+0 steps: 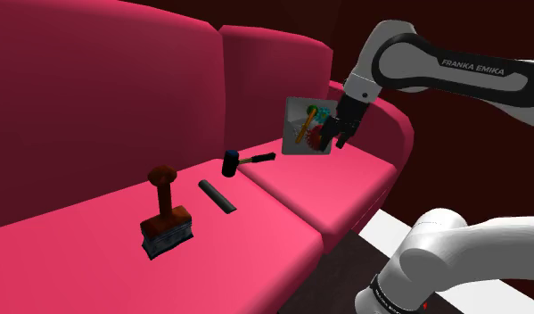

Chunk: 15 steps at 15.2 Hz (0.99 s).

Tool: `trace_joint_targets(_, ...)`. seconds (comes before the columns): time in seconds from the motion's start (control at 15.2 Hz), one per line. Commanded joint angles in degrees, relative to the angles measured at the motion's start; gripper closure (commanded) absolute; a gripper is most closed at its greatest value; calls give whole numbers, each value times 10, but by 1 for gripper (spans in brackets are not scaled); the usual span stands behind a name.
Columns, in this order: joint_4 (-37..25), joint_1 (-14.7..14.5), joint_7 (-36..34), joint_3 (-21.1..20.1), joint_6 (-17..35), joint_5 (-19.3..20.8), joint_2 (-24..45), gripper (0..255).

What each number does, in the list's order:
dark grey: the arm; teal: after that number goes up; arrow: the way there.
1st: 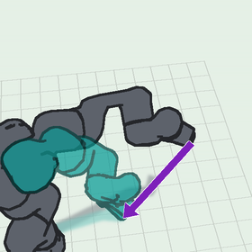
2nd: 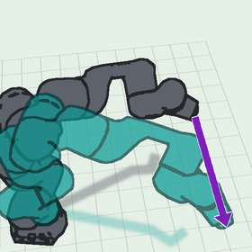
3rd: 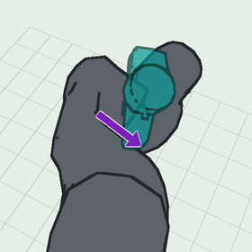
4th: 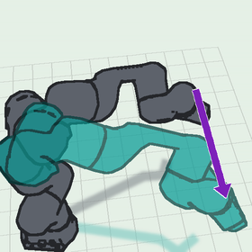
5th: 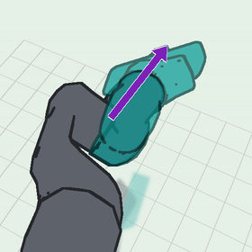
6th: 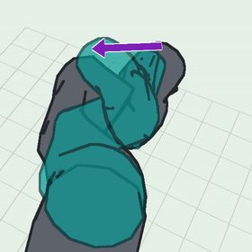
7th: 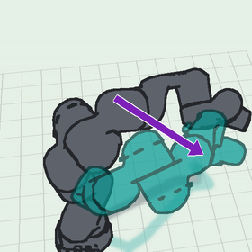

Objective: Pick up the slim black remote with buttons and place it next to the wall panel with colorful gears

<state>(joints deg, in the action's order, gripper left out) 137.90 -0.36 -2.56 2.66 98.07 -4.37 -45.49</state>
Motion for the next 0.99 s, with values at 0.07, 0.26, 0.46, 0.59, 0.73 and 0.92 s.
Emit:
trace_joint_targets(0.07, 2, -4, -5, -7, 15, -4, 15, 0)
trace_joint_targets(0.26, 3, -14, -21, -27, 61, -16, 63, 0)
trace_joint_targets(0.46, -2, -24, -37, -47, 104, -25, 115, 0)
trace_joint_targets(0.59, -10, -29, -47, -60, 132, -30, 153, 0)
trace_joint_targets(0.73, -20, -35, -58, -72, 158, -33, 191, 0)
trace_joint_targets(0.92, -41, -42, -74, -90, 194, -35, 252, 0)
